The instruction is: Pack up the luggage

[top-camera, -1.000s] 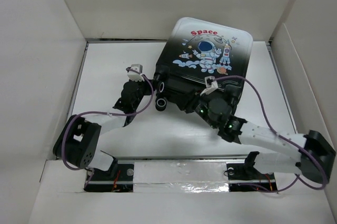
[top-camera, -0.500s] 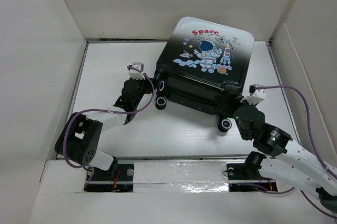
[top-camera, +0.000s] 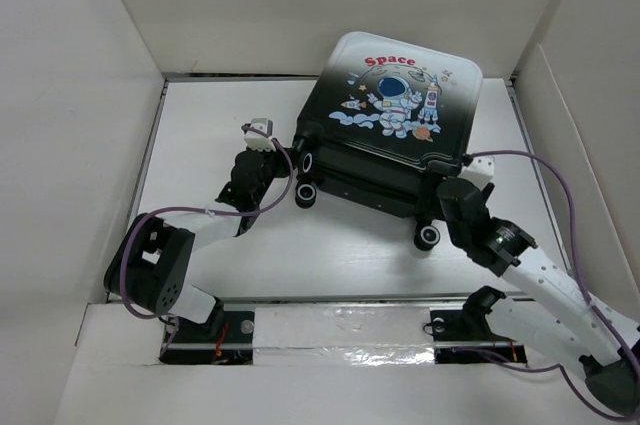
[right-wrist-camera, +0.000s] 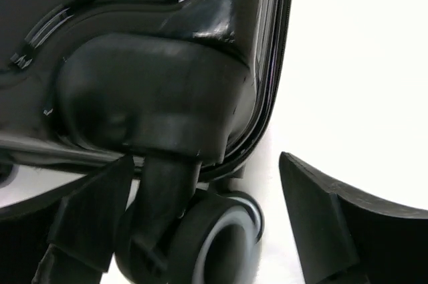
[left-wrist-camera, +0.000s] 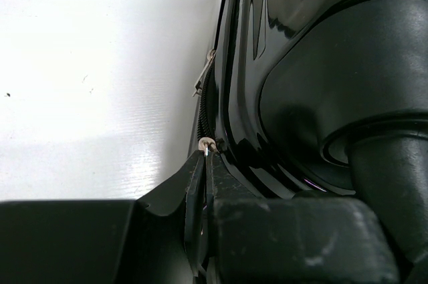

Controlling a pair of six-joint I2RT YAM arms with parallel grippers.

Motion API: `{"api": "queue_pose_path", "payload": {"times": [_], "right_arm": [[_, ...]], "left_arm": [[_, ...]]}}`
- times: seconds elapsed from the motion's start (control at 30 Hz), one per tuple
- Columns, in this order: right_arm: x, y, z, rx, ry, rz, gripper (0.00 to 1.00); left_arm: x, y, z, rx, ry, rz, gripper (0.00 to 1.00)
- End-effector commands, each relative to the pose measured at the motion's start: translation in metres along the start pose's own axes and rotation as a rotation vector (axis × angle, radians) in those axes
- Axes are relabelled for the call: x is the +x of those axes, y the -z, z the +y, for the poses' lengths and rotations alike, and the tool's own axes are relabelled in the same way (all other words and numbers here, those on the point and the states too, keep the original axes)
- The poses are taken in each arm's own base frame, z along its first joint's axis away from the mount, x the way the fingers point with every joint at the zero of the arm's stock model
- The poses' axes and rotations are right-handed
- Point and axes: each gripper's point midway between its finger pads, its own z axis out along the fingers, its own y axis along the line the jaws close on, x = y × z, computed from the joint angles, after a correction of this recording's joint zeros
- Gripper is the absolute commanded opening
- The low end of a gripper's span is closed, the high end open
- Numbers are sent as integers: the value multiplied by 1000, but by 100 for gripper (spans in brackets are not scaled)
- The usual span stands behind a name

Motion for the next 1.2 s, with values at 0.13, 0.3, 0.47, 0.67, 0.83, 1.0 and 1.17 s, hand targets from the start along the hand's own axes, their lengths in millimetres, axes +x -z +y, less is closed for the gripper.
{"api": "queue_pose_path", "payload": {"times": [0.13, 0.3, 0.47, 0.67, 0.83, 1.0, 1.17], "right_arm": [[-32, -16, -13, -28, -24, -53, 1], [-52, 9, -60, 18, -108, -176, 0], [-70, 39, -77, 16, -204, -284, 0], [-83, 58, -83, -8, -238, -377, 0], [-83, 46, 4, -403, -33, -257, 0], [-84, 57, 79, -675, 58, -187, 8], [-81, 47, 95, -647, 69, -169, 38]], "left_arm": [[-100, -4, -31, 83, 23, -297, 0], [-97, -6, -19, 37, 1, -297, 0], [-93, -10, -16, 36, -6, -284, 0], [-76, -16, -37, 168, -5, -229, 0], [-70, -4, -17, 138, 94, -228, 0], [-77, 21, -52, 371, 198, -188, 0], [-55, 50, -88, 467, 194, -118, 0]]}}
